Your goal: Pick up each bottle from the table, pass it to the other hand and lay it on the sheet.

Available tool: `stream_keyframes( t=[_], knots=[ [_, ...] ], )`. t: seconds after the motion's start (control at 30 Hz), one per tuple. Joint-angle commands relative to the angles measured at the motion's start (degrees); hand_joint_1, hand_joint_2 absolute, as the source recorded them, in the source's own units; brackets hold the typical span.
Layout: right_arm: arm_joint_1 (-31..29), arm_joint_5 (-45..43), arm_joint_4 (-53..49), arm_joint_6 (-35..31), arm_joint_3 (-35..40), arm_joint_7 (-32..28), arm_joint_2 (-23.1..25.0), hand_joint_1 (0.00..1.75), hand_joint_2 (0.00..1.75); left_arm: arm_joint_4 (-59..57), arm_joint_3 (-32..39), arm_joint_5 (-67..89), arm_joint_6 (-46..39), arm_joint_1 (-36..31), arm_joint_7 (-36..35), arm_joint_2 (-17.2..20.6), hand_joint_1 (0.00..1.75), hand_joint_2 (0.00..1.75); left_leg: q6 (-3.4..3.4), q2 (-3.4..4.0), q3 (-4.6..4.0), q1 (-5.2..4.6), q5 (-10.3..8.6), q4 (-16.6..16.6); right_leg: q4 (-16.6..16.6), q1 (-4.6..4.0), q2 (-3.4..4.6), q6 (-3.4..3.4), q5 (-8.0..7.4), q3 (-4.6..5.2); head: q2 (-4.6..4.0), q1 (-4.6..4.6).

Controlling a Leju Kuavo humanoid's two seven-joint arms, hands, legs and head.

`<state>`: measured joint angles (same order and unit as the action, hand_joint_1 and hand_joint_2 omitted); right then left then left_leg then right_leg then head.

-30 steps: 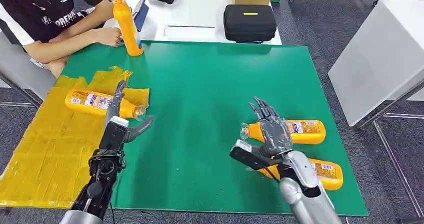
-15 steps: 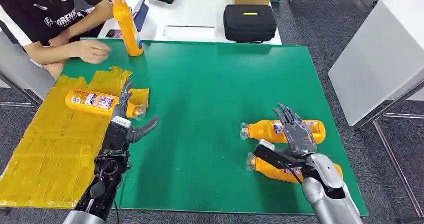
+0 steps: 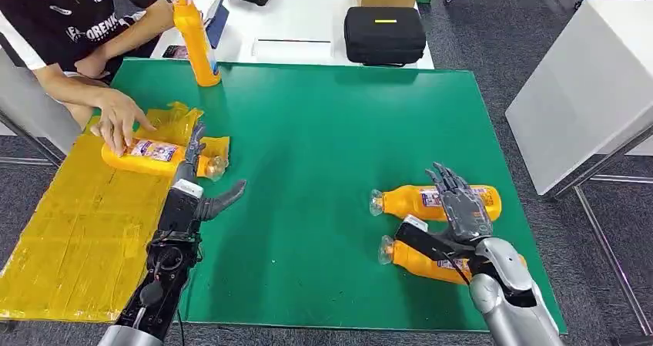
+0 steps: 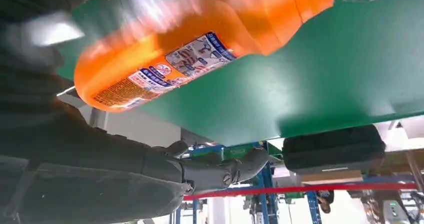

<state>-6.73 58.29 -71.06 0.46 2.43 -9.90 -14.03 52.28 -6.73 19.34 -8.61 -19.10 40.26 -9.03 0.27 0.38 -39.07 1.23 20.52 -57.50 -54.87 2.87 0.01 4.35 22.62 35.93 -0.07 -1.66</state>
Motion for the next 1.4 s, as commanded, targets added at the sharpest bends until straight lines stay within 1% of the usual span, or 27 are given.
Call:
stream_keyframes(
  t=[0.03,0.13,0.17,0.23,0.27,0.3,0.33,0.37,0.4,0.43,0.47,0.53,0.57,0.6,0.63,0.67,0.8,0.87,0.9,0.93,0.97,1.0,1.1,1.2,1.27,1.33,1.4],
  knots=[
    [-7.25,0.19,13.05,0.64,-2.77,0.04,0.21,0.0,1.75,-3.43,-0.59,-0.48,-0.31,-1.76,-0.26,-0.18,0.0,1.75,0.03,0.05,0.34,0.01,0.13,0.02,0.05,-0.05,0.06,-0.26,0.08,-0.32,0.0,-0.02],
    [-9.44,0.97,16.88,0.4,-2.71,0.43,0.05,0.0,1.75,-4.46,-0.52,-0.69,-0.09,-2.09,-0.26,-0.3,0.0,1.75,0.04,0.07,0.31,0.01,0.12,0.01,0.04,-0.05,0.07,-0.24,0.06,-0.28,0.0,0.0],
    [-9.95,1.28,17.84,0.19,-2.7,0.76,0.15,0.0,1.75,-5.01,-0.49,-0.62,-0.1,-2.32,-0.26,-0.38,0.0,1.75,0.05,0.07,0.48,0.0,0.19,0.01,0.05,-0.06,0.07,-0.34,0.13,-0.46,0.0,0.0],
    [-12.9,4.64,22.59,-1.26,-1.5,1.91,1.71,0.0,1.75,-6.44,-0.43,-0.78,-0.03,-2.82,-0.26,-0.47,0.0,1.75,0.02,0.05,0.24,0.02,0.08,0.03,0.06,-0.05,0.05,-0.19,0.03,-0.24,0.0,0.0],
    [-14.34,5.62,24.98,-2.4,-1.07,2.3,2.65,0.0,1.75,-6.81,-0.57,-0.88,-0.18,-2.91,-0.26,-0.49,0.0,1.75,0.03,0.13,0.5,0.03,0.19,0.02,0.06,-0.08,0.13,-0.33,0.1,-0.46,0.0,0.0],
    [-14.34,5.62,24.98,-2.4,-1.07,2.3,2.65,0.0,1.75,-6.81,-0.57,-0.88,-0.18,-2.91,-0.26,-0.49,0.0,1.75,0.02,0.21,0.36,0.03,0.14,0.02,0.07,-0.07,0.21,-0.24,0.02,-0.3,0.0,-0.02],
    [-15.15,6.05,26.1,-2.64,-0.69,2.78,3.18,0.0,1.75,-7.31,-0.46,-1.16,0.03,-3.09,-0.26,-0.5,0.0,1.75,0.02,0.25,0.53,0.03,0.21,0.03,0.07,-0.08,0.27,-0.33,0.07,-0.45,0.0,-0.02],
    [-15.72,6.34,27.0,-2.68,-0.48,2.91,3.29,0.0,1.75,-7.23,-0.32,-1.87,0.75,-3.11,-0.26,-0.51,0.0,1.75,0.02,0.16,0.41,0.04,0.17,0.01,0.05,-0.09,0.18,-0.28,0.06,-0.38,0.0,-0.02],
    [-16.31,6.75,27.91,-2.65,-0.2,3.08,3.2,0.0,1.75,-6.93,-0.32,-2.52,1.46,-3.04,-0.26,-0.47,0.0,1.75,0.02,0.22,0.57,0.03,0.24,0.01,0.03,-0.09,0.24,-0.37,0.11,-0.49,0.0,-0.02],
    [-17.19,7.18,29.41,-2.98,0.04,3.09,3.05,0.0,1.75,-7.03,-0.56,-2.81,1.35,-3.17,-0.26,-0.35,0.0,1.75,0.01,0.15,0.34,0.03,0.12,0.02,0.05,-0.07,0.15,-0.25,0.04,-0.29,0.0,0.0],
    [-18.18,7.53,30.63,-3.08,0.2,3.11,2.64,0.0,1.75,-7.35,-0.51,-3.1,1.51,-3.41,-0.26,-0.37,0.0,1.75,0.02,0.2,0.56,0.04,0.23,-0.01,0.02,-0.1,0.21,-0.37,0.12,-0.48,0.0,-0.02],
    [-19.19,7.39,32.02,-3.3,0.02,2.82,2.23,0.0,1.75,-7.8,-0.5,-3.32,1.57,-3.43,-0.26,-0.42,0.0,1.75,0.02,0.14,0.26,0.03,0.09,0.01,0.03,-0.06,0.13,-0.2,0.02,-0.22,0.0,-0.02],
    [-19.37,7.33,32.26,-3.29,-0.06,2.77,2.09,0.0,1.75,-7.91,-0.48,-3.43,1.67,-3.45,-0.26,-0.47,0.0,1.75,0.03,0.16,0.44,0.01,0.19,-0.03,-0.01,-0.06,0.16,-0.3,0.1,-0.38,0.0,-0.02],
    [-19.99,7.2,33.25,-3.07,-0.15,2.44,1.9,0.0,1.75,-8.07,-0.47,-3.62,1.71,-3.48,-0.26,-0.55,0.0,1.75,0.03,0.12,0.31,0.02,0.12,-0.01,0.02,-0.06,0.12,-0.23,0.05,-0.28,0.0,-0.02],
    [-20.05,7.18,33.48,-3.09,-0.16,2.33,1.84,0.0,1.75,-8.06,-0.48,-3.69,1.74,-3.46,-0.26,-0.56,0.0,1.75,0.05,0.13,0.53,0.02,0.24,-0.05,-0.02,-0.07,0.13,-0.37,0.15,-0.5,0.0,0.0],
    [-20.05,7.18,33.48,-3.09,-0.16,2.33,1.84,0.0,1.75,-8.06,-0.48,-3.69,1.74,-3.46,-0.26,-0.56,0.0,1.75,0.02,0.06,0.18,0.02,0.05,0.02,0.03,-0.04,0.06,-0.16,0.0,-0.17,0.0,0.0],
    [-20.97,7.26,35.9,-3.56,0.12,1.47,1.86,0.0,1.75,-8.24,-0.56,-4.37,1.67,-3.68,-0.26,-0.5,0.0,1.75,0.03,0.09,0.47,0.02,0.21,-0.03,-0.02,-0.07,0.09,-0.35,0.15,-0.45,0.0,0.0],
    [-21.02,7.18,36.59,-3.47,0.16,1.37,2.01,0.0,1.75,-8.68,-0.36,-4.61,1.84,-3.83,-0.26,-0.5,0.0,1.75,0.01,0.07,0.24,0.03,0.09,0.01,0.02,-0.06,0.06,-0.21,0.04,-0.24,0.0,-0.02],
    [-21.19,7.26,37.17,-3.23,0.27,1.43,1.99,0.0,1.75,-9.03,-0.28,-4.74,2.01,-3.95,-0.26,-0.53,0.0,1.75,0.02,0.07,0.42,0.02,0.17,-0.01,0.0,-0.07,0.07,-0.31,0.12,-0.41,0.0,-0.02],
    [-21.4,7.25,37.83,-3.0,0.32,1.42,2.01,0.0,1.75,-9.27,-0.25,-4.8,2.03,-3.99,-0.26,-0.52,0.0,1.75,0.02,0.07,0.3,0.03,0.12,-0.01,0.0,-0.07,0.06,-0.24,0.07,-0.3,0.0,-0.02],
    [-21.49,7.26,38.21,-2.87,0.35,1.42,1.99,0.0,1.75,-9.43,-0.24,-4.86,2.07,-4.02,-0.26,-0.53,0.0,1.75,0.03,0.1,0.45,0.01,0.2,-0.02,-0.02,-0.06,0.1,-0.33,0.14,-0.43,0.0,-0.02],
    [-21.61,7.41,38.9,-2.6,0.52,1.54,1.92,0.0,1.75,-9.74,-0.2,-5.01,2.2,-4.09,-0.26,-0.56,0.0,1.75,0.02,0.08,0.28,0.02,0.11,0.01,0.02,-0.06,0.08,-0.22,0.05,-0.27,0.0,-0.02],
    [-21.77,7.52,39.9,-2.37,0.58,1.78,1.85,0.0,1.75,-10.17,-0.15,-5.24,2.33,-4.11,-0.26,-0.62,0.0,1.75,0.04,0.07,0.48,0.02,0.21,-0.03,-0.01,-0.07,0.07,-0.34,0.15,-0.47,0.0,0.0],
    [-21.77,7.52,39.9,-2.37,0.58,1.78,1.85,0.0,1.75,-10.17,-0.15,-5.24,2.33,-4.11,-0.26,-0.62,0.0,1.75,0.02,0.05,0.18,0.01,0.06,0.02,0.03,-0.04,0.04,-0.16,0.02,-0.19,0.0,-0.02],
    [-21.92,7.91,40.38,-2.62,0.61,2.76,1.76,0.0,1.75,-10.72,-0.05,-5.42,2.48,-4.2,-0.26,-0.61,0.0,1.75,0.03,0.1,0.52,0.01,0.25,-0.05,-0.04,-0.07,0.1,-0.38,0.19,-0.5,0.0,-0.02],
    [-22.08,8.12,41.2,-2.4,0.52,3.39,1.48,0.0,1.75,-11.67,0.07,-5.57,2.58,-4.43,-0.26,-0.69,0.0,1.75,0.02,0.02,0.23,0.02,0.08,0.0,0.01,-0.06,0.02,-0.2,0.05,-0.25,0.0,0.0],
    [-22.33,9.01,42.05,-2.75,0.78,4.63,1.2,0.0,1.75,-12.17,0.11,-5.73,2.51,-4.62,-0.26,-0.76,0.0,1.75,0.04,0.03,0.55,0.02,0.25,-0.04,-0.04,-0.08,0.04,-0.4,0.2,-0.55,0.0,0.0]
  ],
)
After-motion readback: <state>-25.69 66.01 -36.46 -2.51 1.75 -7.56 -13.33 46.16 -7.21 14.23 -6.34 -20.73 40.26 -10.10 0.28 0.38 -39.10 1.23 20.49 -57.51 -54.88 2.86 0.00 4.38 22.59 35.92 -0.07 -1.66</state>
